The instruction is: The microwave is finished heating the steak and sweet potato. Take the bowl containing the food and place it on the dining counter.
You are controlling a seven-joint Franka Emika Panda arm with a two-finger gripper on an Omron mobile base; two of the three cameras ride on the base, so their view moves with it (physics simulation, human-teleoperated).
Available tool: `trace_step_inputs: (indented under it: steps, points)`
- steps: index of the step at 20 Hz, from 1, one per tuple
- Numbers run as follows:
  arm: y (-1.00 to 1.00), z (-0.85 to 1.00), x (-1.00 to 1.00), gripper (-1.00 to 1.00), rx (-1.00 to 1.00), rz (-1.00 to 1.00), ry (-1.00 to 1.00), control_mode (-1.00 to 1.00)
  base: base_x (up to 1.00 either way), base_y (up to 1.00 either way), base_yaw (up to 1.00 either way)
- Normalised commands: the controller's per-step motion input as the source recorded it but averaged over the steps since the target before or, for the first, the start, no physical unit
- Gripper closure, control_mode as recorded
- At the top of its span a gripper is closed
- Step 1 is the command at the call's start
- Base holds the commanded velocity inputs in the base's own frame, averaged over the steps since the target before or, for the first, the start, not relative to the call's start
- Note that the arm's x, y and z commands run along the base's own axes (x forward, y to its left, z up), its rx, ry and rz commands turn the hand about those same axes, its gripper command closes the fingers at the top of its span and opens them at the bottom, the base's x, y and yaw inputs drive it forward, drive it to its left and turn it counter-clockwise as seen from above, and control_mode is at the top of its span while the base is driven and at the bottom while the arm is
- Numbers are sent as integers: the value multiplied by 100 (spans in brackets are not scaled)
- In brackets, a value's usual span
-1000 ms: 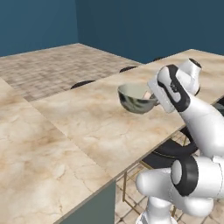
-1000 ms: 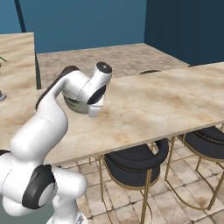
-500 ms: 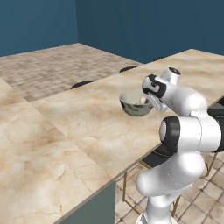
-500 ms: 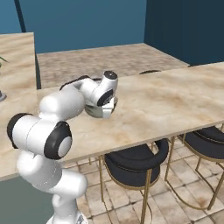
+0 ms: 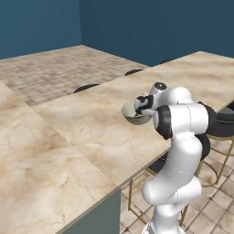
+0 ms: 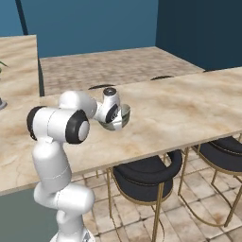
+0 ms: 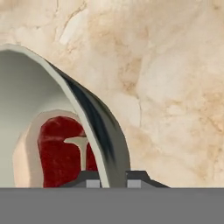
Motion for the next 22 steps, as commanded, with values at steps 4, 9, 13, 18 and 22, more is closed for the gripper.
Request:
trace_step_inputs:
  steps: [4, 9, 13, 18, 22]
  points:
    - [-14, -52, 59, 100, -14, -3, -13, -100, 0, 0, 0]
    - [-25, -44, 54, 100, -7, -4, -3, -100, 0, 0, 0]
    - [-16, -6, 26, 100, 0, -1, 0, -100, 0, 0, 0]
    - [0, 44, -10, -100, 2, -5, 6, -100, 0, 0, 0]
    - [0, 83, -68, -100, 8, -1, 0, -100, 0, 0, 0]
